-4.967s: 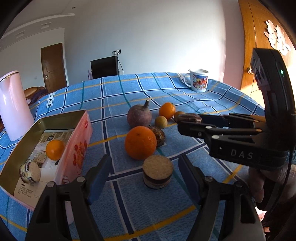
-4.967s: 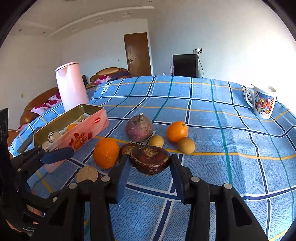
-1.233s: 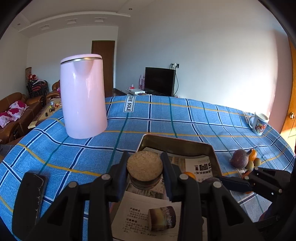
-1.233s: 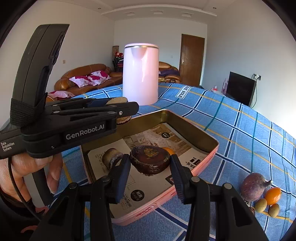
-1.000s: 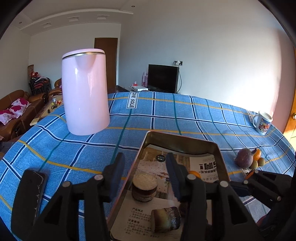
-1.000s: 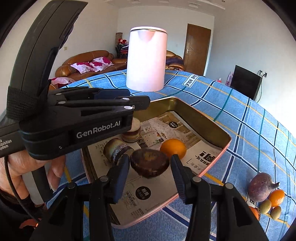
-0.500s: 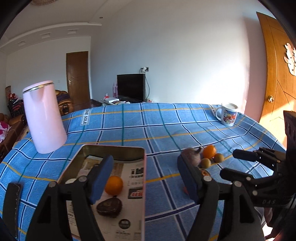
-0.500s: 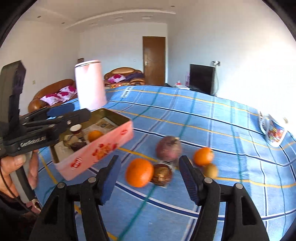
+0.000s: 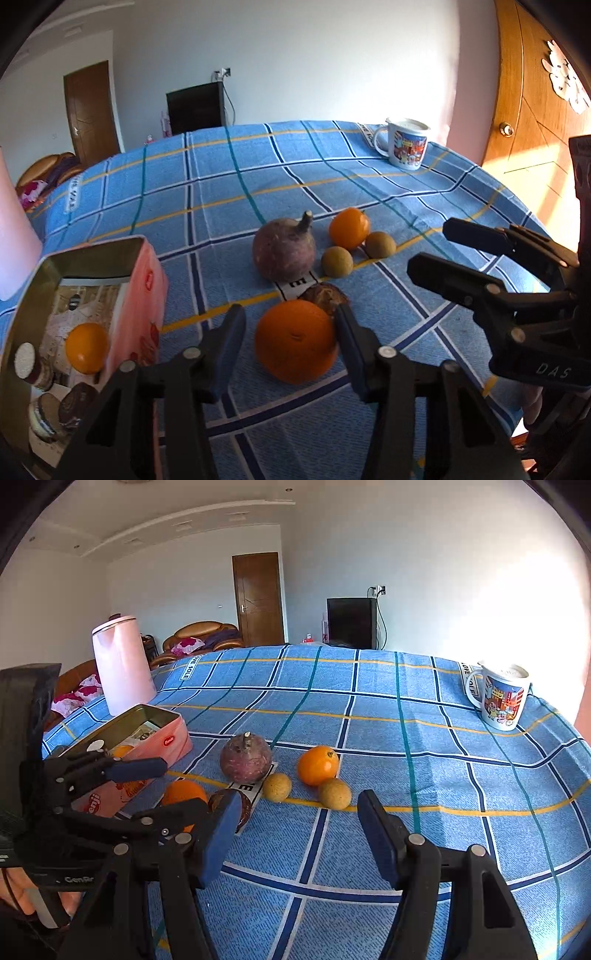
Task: Organize fruits
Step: 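Grasp another brown fruit with the right tool while the left tool grasps a large orange, then carry the brown fruit in the right tool and orange in the left tool to the tin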
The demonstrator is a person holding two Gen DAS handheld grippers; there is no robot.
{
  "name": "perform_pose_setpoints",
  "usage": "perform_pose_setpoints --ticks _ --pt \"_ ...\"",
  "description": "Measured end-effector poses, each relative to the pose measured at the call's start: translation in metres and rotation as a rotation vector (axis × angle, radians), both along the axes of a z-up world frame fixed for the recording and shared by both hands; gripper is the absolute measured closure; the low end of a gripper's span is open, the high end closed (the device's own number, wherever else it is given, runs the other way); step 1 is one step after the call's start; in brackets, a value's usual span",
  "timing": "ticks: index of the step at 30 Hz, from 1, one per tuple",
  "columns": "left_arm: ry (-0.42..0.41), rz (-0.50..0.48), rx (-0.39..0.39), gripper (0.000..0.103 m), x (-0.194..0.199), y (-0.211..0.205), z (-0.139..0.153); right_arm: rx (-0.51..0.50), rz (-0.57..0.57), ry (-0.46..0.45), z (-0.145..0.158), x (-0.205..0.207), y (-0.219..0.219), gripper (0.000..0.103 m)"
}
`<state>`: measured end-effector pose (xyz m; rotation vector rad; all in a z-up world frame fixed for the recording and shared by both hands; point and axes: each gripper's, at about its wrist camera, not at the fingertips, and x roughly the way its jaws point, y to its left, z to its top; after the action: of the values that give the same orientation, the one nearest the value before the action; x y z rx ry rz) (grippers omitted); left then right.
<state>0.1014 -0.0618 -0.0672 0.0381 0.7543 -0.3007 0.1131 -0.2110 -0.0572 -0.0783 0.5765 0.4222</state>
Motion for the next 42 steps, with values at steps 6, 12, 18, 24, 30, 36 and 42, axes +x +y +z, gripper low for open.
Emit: perform_pose_setpoints --ticks 6,12,18,24,30,36,42 --pt "-0.034 0.067 -0.042 0.057 -0.006 0.018 0.004 -0.018 0.011 0.018 -0.002 0.01 0.014 0.036" --pt "-0.063 0.115 -0.031 0.058 -0.011 0.032 0.007 -0.049 0.091 0.104 -0.011 0.022 0.043 0.049" --pt "-0.068 0.127 -0.063 0.058 -0.015 0.045 0.006 -0.047 0.157 0.229 -0.027 0.037 0.059 0.052" --pt "-0.088 0.129 -0.085 0.058 -0.018 0.047 0.007 -0.07 0.164 0.255 -0.033 0.037 0.065 0.064" --pt "-0.139 0.131 -0.071 0.058 -0.025 0.043 0.011 -0.056 0.15 0.194 -0.026 0.028 0.061 0.064" --pt "-0.184 0.129 -0.069 0.058 -0.031 0.039 0.015 -0.037 0.144 0.105 -0.016 0.015 0.057 0.064" --pt "-0.215 0.142 -0.076 0.058 -0.036 0.042 0.017 -0.02 0.139 0.056 -0.012 0.009 0.054 0.064"
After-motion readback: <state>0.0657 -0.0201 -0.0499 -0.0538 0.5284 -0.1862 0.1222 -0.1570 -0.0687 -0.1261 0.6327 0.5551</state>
